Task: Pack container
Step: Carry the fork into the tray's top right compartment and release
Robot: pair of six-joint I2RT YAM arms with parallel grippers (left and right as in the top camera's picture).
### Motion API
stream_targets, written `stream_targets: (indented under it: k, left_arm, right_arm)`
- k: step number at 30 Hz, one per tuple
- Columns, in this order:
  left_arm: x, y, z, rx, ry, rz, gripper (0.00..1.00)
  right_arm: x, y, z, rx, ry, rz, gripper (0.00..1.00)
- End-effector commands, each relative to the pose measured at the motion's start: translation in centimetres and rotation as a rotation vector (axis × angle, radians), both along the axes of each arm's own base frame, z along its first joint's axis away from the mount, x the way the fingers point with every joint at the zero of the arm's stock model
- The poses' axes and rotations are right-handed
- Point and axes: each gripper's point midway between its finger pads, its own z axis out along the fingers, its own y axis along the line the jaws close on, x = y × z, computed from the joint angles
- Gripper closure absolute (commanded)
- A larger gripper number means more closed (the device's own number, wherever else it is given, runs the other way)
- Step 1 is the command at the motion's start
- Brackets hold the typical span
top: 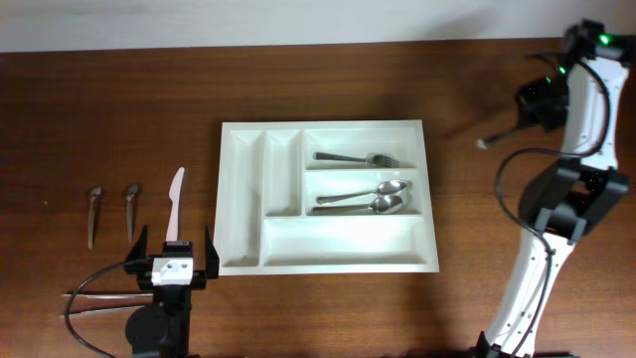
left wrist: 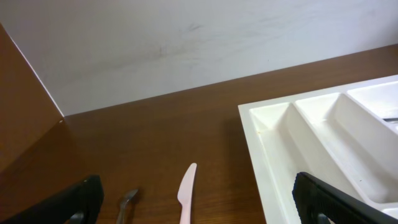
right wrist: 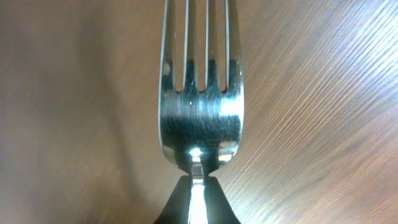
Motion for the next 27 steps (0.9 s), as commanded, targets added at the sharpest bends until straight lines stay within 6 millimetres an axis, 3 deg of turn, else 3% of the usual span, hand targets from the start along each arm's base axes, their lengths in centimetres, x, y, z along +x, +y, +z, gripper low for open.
stream_targets:
  k: [1, 5, 9, 14, 21, 27]
  left_arm:
    - [0.0, 0.0, -0.1, 0.005, 0.0, 0.003, 0.01]
    - [0.0, 0.0, -0.1, 0.005, 0.0, 0.003, 0.01]
    - [0.0, 0.0, -0.1, 0.005, 0.0, 0.003, 0.01]
    - [0.0, 0.0, -0.1, 0.005, 0.0, 0.003, 0.01]
    - [0.0, 0.0, -0.1, 0.005, 0.0, 0.003, 0.01]
    - [0.0, 0.0, -0.1, 0.005, 0.0, 0.003, 0.01]
  right_arm:
    - [1.4, 5.1, 5.3, 0.048, -0.11, -0.024, 0.96]
    - [1.9, 11.2, 6.5, 0.079, -0.115, 0.0, 0.96]
    - [1.0, 17.4, 6.4, 0.11, -0.061, -0.032, 0.96]
    - [0.3, 23.0, 6.3, 0.128, -0.033, -0.094, 0.96]
    - [-1.1, 28.1, 5.8, 0.107, 0.001, -0.182, 0.89]
    - [-1.9, 29.4, 4.5, 0.086, 0.041, -0.223, 0.85]
